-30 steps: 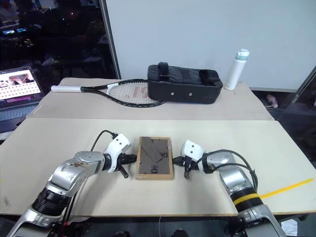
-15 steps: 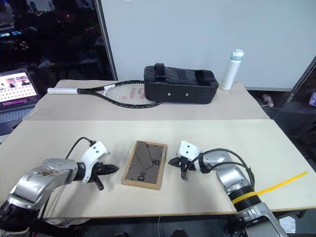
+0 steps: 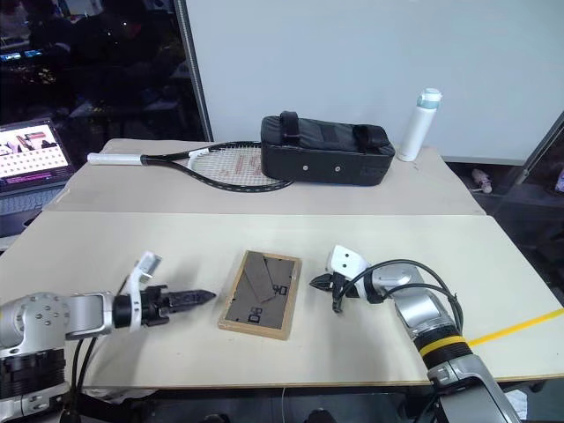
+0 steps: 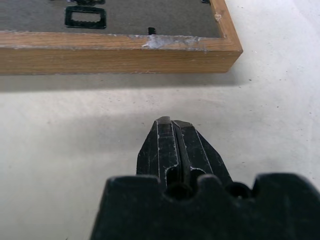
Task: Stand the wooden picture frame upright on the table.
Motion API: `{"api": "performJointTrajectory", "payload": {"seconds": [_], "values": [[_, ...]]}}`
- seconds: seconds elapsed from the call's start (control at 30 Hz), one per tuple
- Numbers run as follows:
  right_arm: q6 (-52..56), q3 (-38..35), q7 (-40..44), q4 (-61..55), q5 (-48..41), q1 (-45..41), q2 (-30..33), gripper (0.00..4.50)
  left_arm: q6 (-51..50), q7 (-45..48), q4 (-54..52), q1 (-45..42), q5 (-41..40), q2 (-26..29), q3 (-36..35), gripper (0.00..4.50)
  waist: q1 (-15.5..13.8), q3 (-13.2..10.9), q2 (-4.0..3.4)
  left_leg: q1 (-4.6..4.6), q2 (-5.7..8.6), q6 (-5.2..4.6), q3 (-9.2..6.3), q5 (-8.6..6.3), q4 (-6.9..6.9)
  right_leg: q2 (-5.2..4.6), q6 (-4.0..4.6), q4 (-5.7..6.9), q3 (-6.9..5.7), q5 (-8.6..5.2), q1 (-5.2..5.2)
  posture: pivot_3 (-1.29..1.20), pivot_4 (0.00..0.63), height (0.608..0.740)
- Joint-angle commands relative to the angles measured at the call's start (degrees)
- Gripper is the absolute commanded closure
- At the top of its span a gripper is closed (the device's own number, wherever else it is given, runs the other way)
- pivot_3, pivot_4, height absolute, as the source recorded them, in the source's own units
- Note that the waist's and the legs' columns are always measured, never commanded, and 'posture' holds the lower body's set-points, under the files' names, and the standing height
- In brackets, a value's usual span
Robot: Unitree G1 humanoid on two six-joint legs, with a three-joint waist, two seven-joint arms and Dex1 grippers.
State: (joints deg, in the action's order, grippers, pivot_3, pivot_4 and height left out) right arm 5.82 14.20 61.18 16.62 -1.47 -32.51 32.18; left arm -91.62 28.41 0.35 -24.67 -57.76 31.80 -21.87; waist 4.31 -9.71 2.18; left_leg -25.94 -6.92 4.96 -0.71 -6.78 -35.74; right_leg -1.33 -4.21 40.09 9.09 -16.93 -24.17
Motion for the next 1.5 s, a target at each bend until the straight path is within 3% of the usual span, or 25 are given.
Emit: {"api": "performJointTrajectory", "payload": {"seconds": [0.03, 0.23, 0.5, 0.63, 0.83, 1.07, 1.23, 1.33, 1.5], "values": [[1.69, 0.81, 1.96, -2.70, -1.31, 1.45, -0.54, 4.50, -0.88, -5.06, 4.09, -0.66, -8.43, 0.81, 8.44, 0.08, -0.23, 0.00, 0.00, 0.00, 0.00, 0.00, -0.01, 0.00, -0.01, 0.00, 0.00, 0.00, -0.02, 0.00, 0.02, 0.00, 0.150, 0.677], [3.80, 0.96, 1.87, -7.13, -2.37, 2.69, -2.11, 4.50, -0.88, -11.81, 11.27, -3.87, -22.05, -0.25, 19.30, 0.08, -0.50, 0.04, -0.05, -0.02, 0.04, 0.03, -0.02, -0.02, -0.03, -0.05, -0.02, -0.03, -0.04, -0.02, 0.05, 0.00, 0.150, 0.677], [5.44, 1.05, 0.77, -9.48, -2.12, 4.21, -2.43, 4.50, -0.88, -17.37, 13.83, -5.23, -28.39, -1.36, 19.32, 0.08, -1.02, 0.05, -0.07, -0.10, 0.08, 0.04, -0.04, -0.02, -0.02, -0.07, -0.02, -0.05, -0.06, -0.04, -0.01, 0.00, 0.150, 0.677], [5.75, 0.93, 0.36, -9.65, -2.10, 4.44, -2.35, 4.50, -0.88, -19.00, 15.01, -5.29, -29.83, -0.79, 17.73, 1.08, -0.97, 0.05, -0.07, -0.10, 0.08, 0.05, -0.05, -0.03, -0.02, -0.07, 0.00, -0.05, -0.07, -0.05, -0.02, 0.00, 0.150, 0.677], [5.69, 0.57, -0.01, -8.89, -2.44, 3.50, -2.83, 4.50, -0.88, -20.11, 15.41, -6.26, -31.31, -0.67, 15.01, 3.33, -0.92, 0.05, -0.07, -0.17, 0.08, 0.05, -0.13, -0.02, -0.03, -0.07, 0.01, -0.05, -0.16, -0.05, -0.06, 0.00, 0.150, 0.677], [9.91, -5.31, 3.55, -10.12, -7.16, 2.56, 3.23, 4.50, -0.70, -11.85, 9.98, -9.22, -31.97, 6.99, 10.61, 3.40, -1.07, -0.05, -0.06, -0.32, 0.09, 0.07, -0.21, -0.01, -0.04, -0.07, 0.02, -0.06, -0.24, -0.05, -0.15, 0.00, 0.150, 0.677], [21.56, -12.35, 6.54, -12.22, -18.41, -2.84, 4.94, 4.50, 0.28, -5.04, 8.29, -12.04, -28.68, 12.36, 9.11, 3.40, -1.38, -0.11, -0.07, -0.39, 0.11, 0.08, -0.21, -0.01, -0.03, -0.09, 0.06, -0.10, -0.26, -0.07, -0.23, 0.00, 0.150, 0.677], [29.17, -13.56, 7.12, -17.02, -25.74, -6.88, 2.74, 3.61, 1.21, -1.96, 7.30, -12.90, -24.71, 13.53, 10.39, 3.40, -1.22, -0.11, -0.07, -0.39, 0.11, 0.09, -0.24, -0.02, 0.02, -0.08, 0.08, -0.11, -0.27, -0.09, -0.22, 0.00, 0.150, 0.677], [30.58, -10.40, 4.76, -19.94, -26.14, -10.21, -1.41, 2.00, 1.65, 2.52, 6.28, -13.54, -20.22, 13.58, 11.89, 3.40, -1.62, -0.12, -0.06, -0.41, 0.11, 0.10, -0.41, -0.02, 0.26, -0.07, 0.22, -0.16, -0.47, -0.17, -0.24, 0.00, 0.150, 0.677]]}}
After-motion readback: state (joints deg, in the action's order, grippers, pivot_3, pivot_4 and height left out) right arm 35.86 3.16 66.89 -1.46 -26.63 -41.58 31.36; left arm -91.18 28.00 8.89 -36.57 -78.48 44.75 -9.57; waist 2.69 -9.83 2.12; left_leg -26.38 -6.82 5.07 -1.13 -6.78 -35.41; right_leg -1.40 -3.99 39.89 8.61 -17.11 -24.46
